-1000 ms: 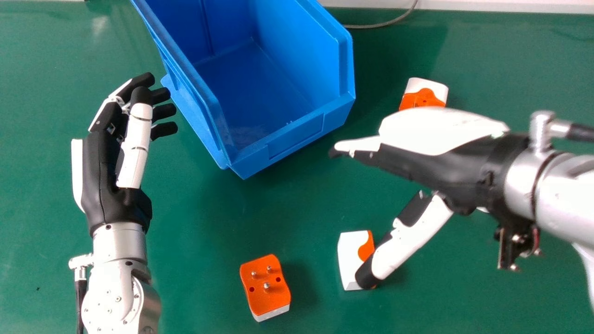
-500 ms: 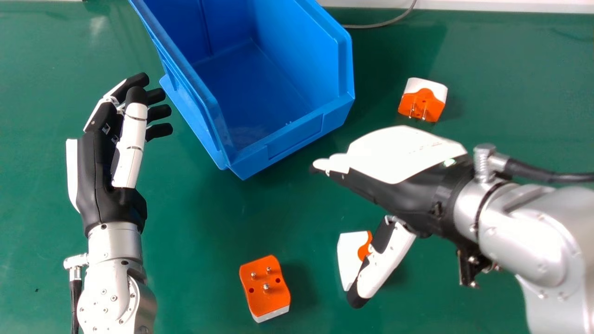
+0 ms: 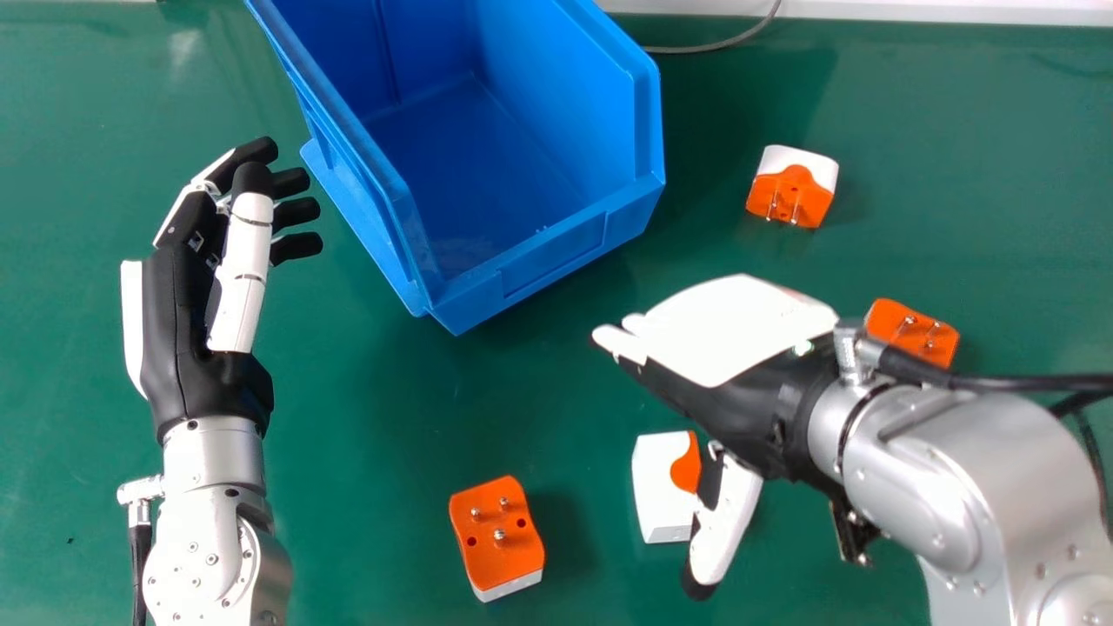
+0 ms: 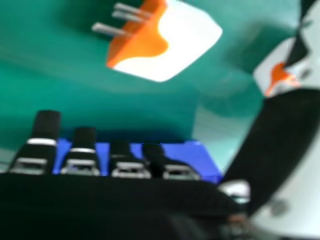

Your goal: Pick all objects and put in blue box

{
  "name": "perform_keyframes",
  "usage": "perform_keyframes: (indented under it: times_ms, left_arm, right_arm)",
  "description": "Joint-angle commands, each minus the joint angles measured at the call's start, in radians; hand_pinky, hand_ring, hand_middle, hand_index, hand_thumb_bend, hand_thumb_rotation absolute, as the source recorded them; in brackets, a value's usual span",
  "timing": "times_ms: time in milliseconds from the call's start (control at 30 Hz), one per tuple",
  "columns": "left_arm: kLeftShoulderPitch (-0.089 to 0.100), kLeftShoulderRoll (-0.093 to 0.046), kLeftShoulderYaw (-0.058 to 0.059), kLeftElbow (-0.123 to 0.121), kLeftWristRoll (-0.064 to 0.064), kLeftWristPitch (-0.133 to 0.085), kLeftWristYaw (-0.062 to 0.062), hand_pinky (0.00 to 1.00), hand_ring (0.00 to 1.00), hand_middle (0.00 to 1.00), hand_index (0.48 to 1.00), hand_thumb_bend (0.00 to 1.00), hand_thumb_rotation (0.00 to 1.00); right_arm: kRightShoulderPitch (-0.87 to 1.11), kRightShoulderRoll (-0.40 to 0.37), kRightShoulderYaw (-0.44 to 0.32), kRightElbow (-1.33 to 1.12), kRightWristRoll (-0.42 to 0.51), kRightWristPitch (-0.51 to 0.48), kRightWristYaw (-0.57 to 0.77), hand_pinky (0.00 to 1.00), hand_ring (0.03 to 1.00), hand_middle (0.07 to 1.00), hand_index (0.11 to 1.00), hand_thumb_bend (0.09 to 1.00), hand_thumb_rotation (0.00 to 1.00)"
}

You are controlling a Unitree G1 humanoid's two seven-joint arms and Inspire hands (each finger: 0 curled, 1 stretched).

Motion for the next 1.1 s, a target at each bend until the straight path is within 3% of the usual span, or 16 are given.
perform_keyframes:
  times_ms: [0, 200, 333, 467, 733, 933, 1067]
  left_arm:
    - [-0.008, 0.008, -0.006, -0.004, 0.015, -0.021, -0.004, 0.59, 0.64, 0.68, 0.716, 0.54, 0.66]
    - [-0.009, 0.008, -0.002, -0.013, 0.013, -0.011, -0.005, 0.59, 0.65, 0.68, 0.719, 0.55, 0.67]
    - [-0.012, 0.016, 0.002, 0.001, 0.017, -0.015, -0.006, 0.6, 0.65, 0.69, 0.723, 0.55, 0.67]
    - [-0.018, 0.022, 0.005, 0.008, 0.013, -0.014, -0.009, 0.6, 0.65, 0.69, 0.725, 0.55, 0.67]
    - [-0.024, 0.012, 0.008, 0.013, 0.001, -0.011, -0.006, 0.6, 0.65, 0.69, 0.724, 0.54, 0.68]
    - [-0.023, 0.013, 0.003, 0.017, 0.013, -0.019, -0.003, 0.6, 0.65, 0.68, 0.724, 0.54, 0.67]
    - [-0.024, 0.012, 0.004, 0.021, 0.012, -0.024, -0.003, 0.6, 0.65, 0.68, 0.723, 0.54, 0.67]
  right_arm:
    - [0.016, 0.009, -0.025, -0.004, -0.027, -0.024, -0.025, 0.83, 0.944, 0.983, 0.971, 0.995, 0.26]
    - [0.043, 0.026, -0.027, 0.054, -0.045, -0.072, -0.042, 0.84, 0.951, 0.987, 0.971, 0.997, 0.25]
    - [0.048, 0.044, -0.03, 0.101, -0.047, -0.091, -0.071, 0.85, 0.965, 0.992, 0.977, 0.997, 0.24]
    - [0.042, 0.056, -0.037, 0.142, -0.046, -0.101, -0.086, 0.85, 0.97, 0.993, 0.98, 0.996, 0.23]
    - [0.037, 0.072, -0.033, 0.205, -0.046, -0.116, -0.101, 0.85, 0.974, 0.997, 0.988, 0.989, 0.23]
    - [0.045, 0.077, -0.025, 0.242, -0.053, -0.133, -0.13, 0.85, 0.976, 0.998, 0.991, 0.983, 0.23]
    - [0.046, 0.08, -0.02, 0.26, -0.049, -0.136, -0.137, 0.85, 0.977, 0.998, 0.992, 0.98, 0.23]
